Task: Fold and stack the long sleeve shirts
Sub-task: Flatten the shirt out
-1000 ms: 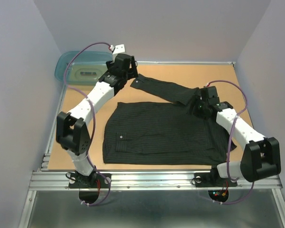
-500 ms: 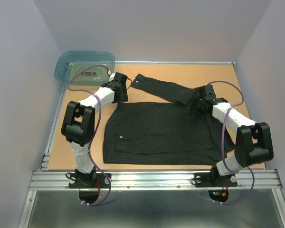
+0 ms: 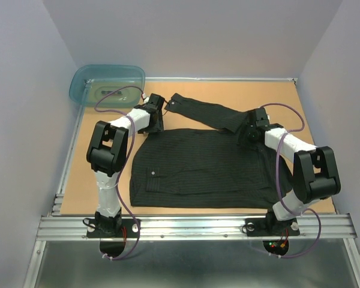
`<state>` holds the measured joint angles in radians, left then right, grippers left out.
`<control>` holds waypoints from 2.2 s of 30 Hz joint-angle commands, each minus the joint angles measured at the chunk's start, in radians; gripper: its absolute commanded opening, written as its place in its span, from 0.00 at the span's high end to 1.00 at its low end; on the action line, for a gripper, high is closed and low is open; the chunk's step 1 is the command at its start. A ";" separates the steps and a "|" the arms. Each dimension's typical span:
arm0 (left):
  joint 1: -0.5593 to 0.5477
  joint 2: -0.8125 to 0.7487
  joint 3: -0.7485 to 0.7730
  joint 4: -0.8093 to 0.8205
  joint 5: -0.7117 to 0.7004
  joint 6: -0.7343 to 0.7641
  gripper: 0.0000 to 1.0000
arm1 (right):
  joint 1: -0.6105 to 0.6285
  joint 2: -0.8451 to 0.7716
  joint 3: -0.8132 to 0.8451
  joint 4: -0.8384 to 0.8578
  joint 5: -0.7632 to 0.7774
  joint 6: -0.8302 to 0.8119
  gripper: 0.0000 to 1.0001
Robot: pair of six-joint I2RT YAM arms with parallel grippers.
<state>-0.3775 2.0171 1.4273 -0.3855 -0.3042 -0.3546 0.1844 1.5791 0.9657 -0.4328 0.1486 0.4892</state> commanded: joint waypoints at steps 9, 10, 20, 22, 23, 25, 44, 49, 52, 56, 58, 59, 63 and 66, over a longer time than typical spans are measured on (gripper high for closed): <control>0.005 0.038 -0.022 0.026 0.033 -0.035 0.65 | -0.002 0.067 -0.058 0.097 0.068 0.057 0.34; 0.006 0.040 -0.024 0.031 0.033 -0.035 0.72 | -0.002 0.076 -0.064 0.103 0.069 0.060 0.34; 0.006 -0.131 -0.054 0.099 -0.122 -0.001 0.96 | -0.040 0.079 -0.137 0.108 0.051 0.094 0.36; -0.001 -0.181 -0.068 0.111 -0.148 0.003 0.95 | -0.042 0.073 -0.146 0.108 0.052 0.094 0.36; -0.004 -0.204 -0.079 0.118 -0.163 0.003 0.94 | -0.045 0.070 -0.148 0.108 0.052 0.095 0.36; -0.017 -0.276 -0.114 0.146 -0.205 0.016 0.91 | -0.049 0.061 -0.153 0.108 0.054 0.095 0.36; -0.075 -0.457 -0.185 0.028 -0.210 -0.121 0.01 | -0.049 -0.086 -0.066 0.098 0.042 0.052 0.31; -0.075 -0.503 -0.298 0.086 0.018 -0.177 0.08 | -0.054 -0.055 0.043 0.100 0.000 0.011 0.36; -0.075 -0.485 -0.372 0.141 0.088 -0.208 0.15 | -0.066 -0.004 0.117 0.103 -0.024 0.005 0.39; -0.074 -0.431 -0.415 0.166 0.120 -0.244 0.19 | -0.098 0.105 0.172 0.129 -0.052 0.015 0.44; -0.066 -0.408 -0.439 0.168 0.134 -0.254 0.19 | -0.135 0.137 0.180 0.149 -0.084 0.026 0.45; -0.060 -0.402 -0.450 0.172 0.145 -0.254 0.19 | -0.148 0.153 0.182 0.166 -0.095 0.034 0.46; -0.017 -0.379 -0.498 0.178 0.194 -0.273 0.19 | -0.198 0.238 0.186 0.201 -0.127 0.057 0.46; 0.000 -0.383 -0.536 0.175 0.223 -0.276 0.19 | -0.244 0.277 0.185 0.221 -0.136 0.069 0.46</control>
<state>-0.4019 1.6455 0.9340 -0.2157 -0.1287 -0.6109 -0.0219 1.8225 1.1213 -0.2501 0.0387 0.5358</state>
